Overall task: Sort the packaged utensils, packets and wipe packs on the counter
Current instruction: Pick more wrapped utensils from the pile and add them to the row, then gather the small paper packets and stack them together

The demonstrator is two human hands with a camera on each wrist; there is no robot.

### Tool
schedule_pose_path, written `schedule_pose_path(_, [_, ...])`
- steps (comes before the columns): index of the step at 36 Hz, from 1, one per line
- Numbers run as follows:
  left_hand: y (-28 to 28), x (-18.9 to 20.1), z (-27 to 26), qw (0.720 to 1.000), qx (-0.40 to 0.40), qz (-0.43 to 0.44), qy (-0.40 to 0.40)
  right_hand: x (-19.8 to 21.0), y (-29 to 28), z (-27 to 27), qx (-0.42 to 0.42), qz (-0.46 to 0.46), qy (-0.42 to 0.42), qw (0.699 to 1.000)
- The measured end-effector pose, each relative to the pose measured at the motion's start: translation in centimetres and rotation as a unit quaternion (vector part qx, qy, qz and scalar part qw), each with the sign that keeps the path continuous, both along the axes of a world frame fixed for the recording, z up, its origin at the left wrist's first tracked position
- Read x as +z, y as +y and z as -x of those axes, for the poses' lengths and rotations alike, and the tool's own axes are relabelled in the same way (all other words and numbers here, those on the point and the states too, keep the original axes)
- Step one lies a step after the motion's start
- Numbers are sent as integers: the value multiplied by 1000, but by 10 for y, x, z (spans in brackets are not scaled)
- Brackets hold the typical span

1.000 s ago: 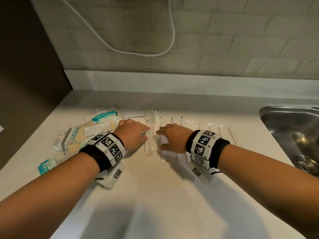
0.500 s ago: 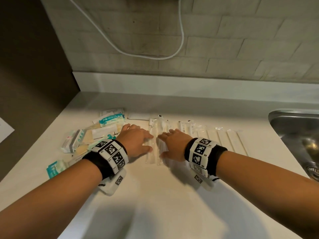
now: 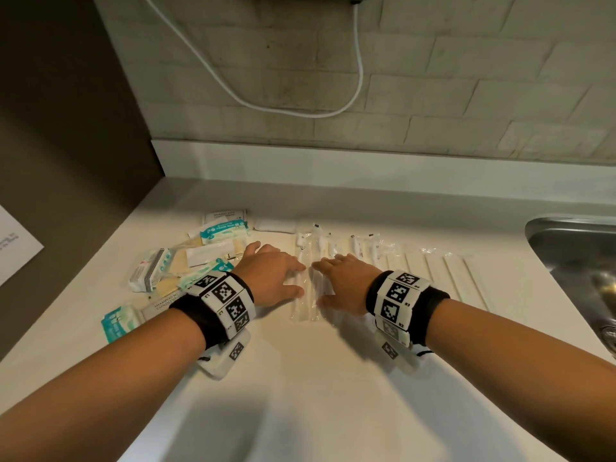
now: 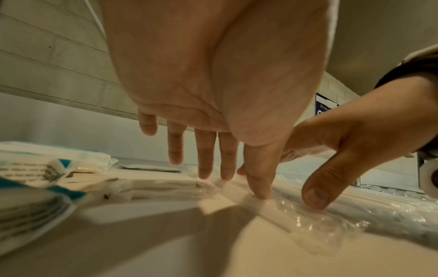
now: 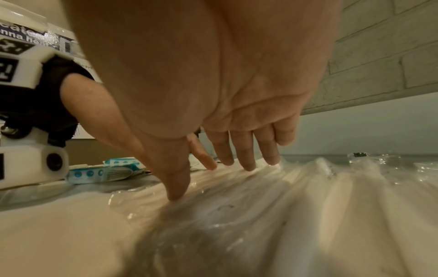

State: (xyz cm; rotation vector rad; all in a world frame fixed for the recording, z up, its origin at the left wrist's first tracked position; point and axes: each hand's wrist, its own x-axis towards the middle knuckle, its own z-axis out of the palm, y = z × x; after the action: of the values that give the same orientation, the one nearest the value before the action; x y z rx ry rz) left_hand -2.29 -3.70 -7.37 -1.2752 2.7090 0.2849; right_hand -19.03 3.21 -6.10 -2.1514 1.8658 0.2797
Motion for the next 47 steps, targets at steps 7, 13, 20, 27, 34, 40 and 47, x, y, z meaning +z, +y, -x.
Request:
schedule_pose_path(7, [3,2,1,1000,-1,-4,-1,1,2,1,2,-4,-1,1000])
schedule_pose_path(13, [-2,13,-5,999,25,-20,29,7,-3,1,22,-7,7,1000])
schedule_pose_path(20, [-26,51,-53,986,133,4,96,46,-28,-9,60,22,2,998])
schedule_pose_path(27, [-75,63,-100,975,211,-7,68,55,-90,-35,81,-5,22,996])
schedule_pose_path(34, [-130,51,-91,985,171,-1,28,29,-175,-56,19,-46,66,997])
schedule_pose_path(40, [-175,26,-70,991,130,-11,-22,-34,-233,-52,-19,-61,101,993])
schedule_pose_path(47, [-201,5,-70,989,124,-26,-79,-112,-305,-34,-55,-94,135,985])
